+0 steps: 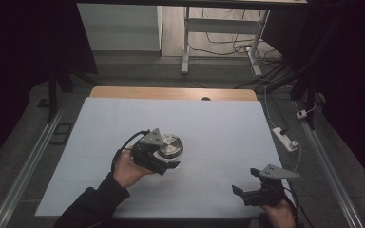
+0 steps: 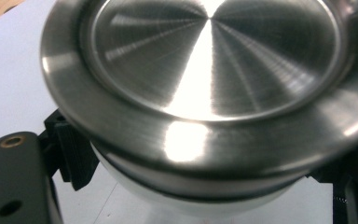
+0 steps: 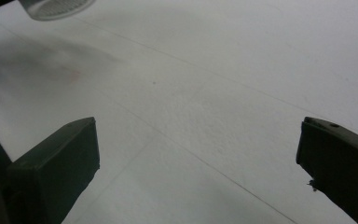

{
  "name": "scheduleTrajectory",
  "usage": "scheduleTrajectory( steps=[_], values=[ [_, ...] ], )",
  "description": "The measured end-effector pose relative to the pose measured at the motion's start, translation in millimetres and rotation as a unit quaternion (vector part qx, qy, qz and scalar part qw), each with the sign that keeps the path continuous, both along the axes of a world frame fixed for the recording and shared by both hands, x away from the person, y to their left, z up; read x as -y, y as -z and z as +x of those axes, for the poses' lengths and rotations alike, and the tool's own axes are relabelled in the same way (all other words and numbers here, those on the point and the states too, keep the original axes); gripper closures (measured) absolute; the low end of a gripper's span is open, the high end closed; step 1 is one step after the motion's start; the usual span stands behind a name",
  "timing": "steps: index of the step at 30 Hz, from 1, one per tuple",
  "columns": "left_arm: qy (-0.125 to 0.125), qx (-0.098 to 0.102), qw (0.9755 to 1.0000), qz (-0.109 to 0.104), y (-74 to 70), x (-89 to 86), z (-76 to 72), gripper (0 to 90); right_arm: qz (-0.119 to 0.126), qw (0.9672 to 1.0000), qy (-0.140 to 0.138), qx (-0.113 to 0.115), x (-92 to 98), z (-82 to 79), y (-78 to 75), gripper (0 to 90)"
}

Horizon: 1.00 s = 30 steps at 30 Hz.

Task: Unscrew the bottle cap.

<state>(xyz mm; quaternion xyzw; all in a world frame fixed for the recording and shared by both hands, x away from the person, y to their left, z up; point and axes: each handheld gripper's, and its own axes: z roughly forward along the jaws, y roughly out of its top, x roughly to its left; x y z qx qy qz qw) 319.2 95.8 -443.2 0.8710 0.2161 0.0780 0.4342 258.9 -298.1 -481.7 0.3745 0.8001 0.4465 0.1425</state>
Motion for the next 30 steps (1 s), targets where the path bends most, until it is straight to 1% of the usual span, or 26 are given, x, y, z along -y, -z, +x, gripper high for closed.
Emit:
scheduleTrajectory(
  steps=[1,4,5,7,8,11,12,14,16,18,19,20,23,24,27,28,29,30],
  values=[
    [-0.001,0.0,1.0,0.0,0.1,-0.1,0.0,15.3,0.001,1.0,-0.005,0.004,-2.5,0.1,-2.3,0.0],
    [-0.001,0.001,1.0,-0.001,0.2,-0.4,0.1,15.3,0.002,0.9999,-0.01,0.007,-5.4,0.0,-4.6,0.0],
    [-0.002,0.001,1.0,-0.001,0.3,-0.4,0.2,15.3,-0.003,0.9998,-0.015,0.011,-8.6,0.0,-6.6,0.0],
    [-0.002,0.001,1.0,-0.002,0.7,-0.4,0.3,15.4,-0.005,0.9997,-0.018,0.014,-10.3,-0.1,-7.6,0.0],
    [-0.001,0.001,1.0,-0.001,1.0,-0.6,0.5,15.3,-0.002,0.9994,-0.025,0.023,-13.8,0.0,-9.3,0.0],
    [-0.002,0.002,1.0,-0.003,1.3,-0.4,0.2,15.3,0.003,0.9989,-0.039,0.026,-19.7,0.9,-12.8,0.0],
    [-0.002,0.002,1.0,-0.003,1.3,-0.4,0.2,15.4,0.003,0.9989,-0.039,0.026,-19.7,0.9,-12.8,0.0],
    [-0.002,0.002,1.0,-0.004,1.4,-0.3,0.0,15.4,0.004,0.9982,-0.052,0.03,-26.7,1.9,-17.1,0.0],
    [-0.001,0.001,1.0,-0.005,1.6,0.0,0.0,15.4,0.01,0.9975,-0.061,0.033,-31.2,2.4,-20.9,0.0],
    [-0.002,0.001,1.0,-0.005,2.1,0.5,-0.1,15.4,0.012,0.9972,-0.065,0.036,-33.5,2.6,-22.9,0.0],
    [-0.002,0.001,1.0,-0.005,2.4,0.7,0.0,15.4,0.012,0.9968,-0.069,0.039,-35.7,3.0,-24.9,0.0],
    [-0.001,0.001,1.0,-0.005,3.0,1.1,0.1,15.4,0.013,0.996,-0.074,0.047,-40.0,4.2,-28.8,0.0],
    [-0.001,0.001,1.0,-0.003,3.5,1.6,0.2,15.3,0.011,0.9954,-0.08,0.052,-44.3,6.0,-32.7,0.0],
    [-0.001,0.001,1.0,-0.003,3.7,1.9,0.1,15.4,0.007,0.9947,-0.085,0.057,-49.0,8.2,-36.4,0.0],
    [0.0,0.002,1.0,-0.002,4.4,2.7,0.1,15.4,0.007,0.994,-0.093,0.058,-54.1,10.4,-39.7,0.0],
    [0.0,0.002,1.0,-0.002,4.8,3.1,0.0,15.4,0.011,0.9934,-0.099,0.056,-56.5,11.3,-41.1,0.0],
    [0.0,0.002,1.0,-0.002,5.2,3.3,0.0,15.4,0.019,0.9921,-0.112,0.053,-61.6,13.6,-42.7,0.0],
    [0.0,0.002,1.0,-0.002,5.2,3.3,0.0,15.4,0.021,0.9916,-0.117,0.05,-64.2,14.5,-43.5,0.0]
  ],
)
